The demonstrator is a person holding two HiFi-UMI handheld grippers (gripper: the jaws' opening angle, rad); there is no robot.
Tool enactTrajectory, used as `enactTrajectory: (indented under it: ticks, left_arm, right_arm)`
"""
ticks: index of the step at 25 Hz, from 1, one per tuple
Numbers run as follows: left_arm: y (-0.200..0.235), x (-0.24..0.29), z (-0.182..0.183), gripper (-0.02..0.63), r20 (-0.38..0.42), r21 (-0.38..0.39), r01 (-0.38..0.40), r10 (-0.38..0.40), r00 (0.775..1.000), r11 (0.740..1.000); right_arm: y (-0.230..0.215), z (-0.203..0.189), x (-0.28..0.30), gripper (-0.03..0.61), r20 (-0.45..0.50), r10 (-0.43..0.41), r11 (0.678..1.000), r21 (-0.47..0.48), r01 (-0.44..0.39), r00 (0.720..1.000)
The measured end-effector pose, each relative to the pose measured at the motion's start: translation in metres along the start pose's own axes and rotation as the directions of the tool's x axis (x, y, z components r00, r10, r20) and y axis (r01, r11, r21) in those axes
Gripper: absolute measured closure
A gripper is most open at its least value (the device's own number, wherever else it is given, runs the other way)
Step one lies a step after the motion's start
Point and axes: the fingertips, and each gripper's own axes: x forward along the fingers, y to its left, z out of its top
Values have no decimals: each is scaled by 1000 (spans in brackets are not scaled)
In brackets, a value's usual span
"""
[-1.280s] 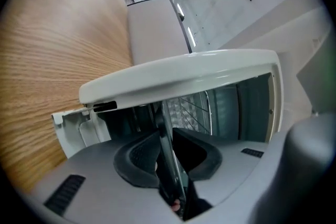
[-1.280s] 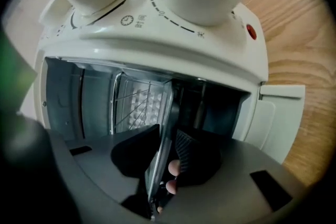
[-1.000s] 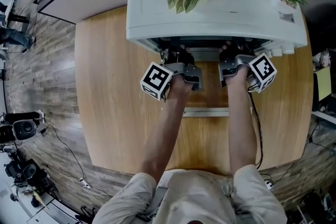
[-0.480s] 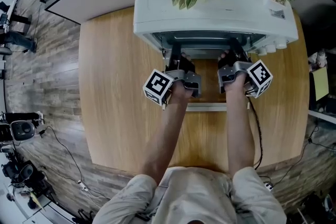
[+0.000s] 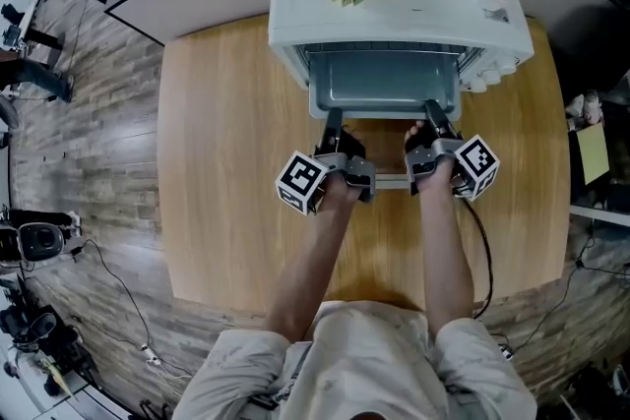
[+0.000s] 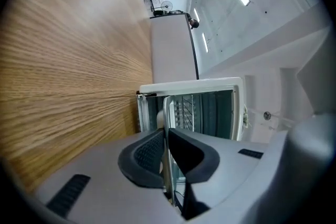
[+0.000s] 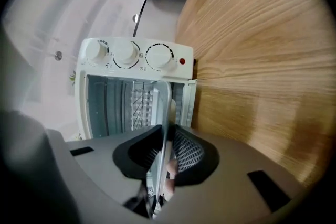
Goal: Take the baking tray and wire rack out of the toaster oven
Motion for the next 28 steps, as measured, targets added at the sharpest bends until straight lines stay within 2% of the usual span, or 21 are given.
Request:
enactTrajectory:
  ticks: [11, 20, 28]
  left_arm:
    - [-1, -55, -12, 574, -26, -26, 5, -6, 1000, 1000]
    - [-8, -106, -11, 577, -40, -11, 38, -38, 998, 999]
    - [-9, -138, -2, 577, -12, -37, 51, -52, 999, 998]
  right_arm:
    - [-10, -17, -56, 492, -7, -18, 1000, 22, 18, 1000]
    - [-14, -44, -108, 495, -25, -9, 999, 34, 10, 1000]
    - [-2, -65, -125, 497, -55, 6, 1000, -12, -7, 998]
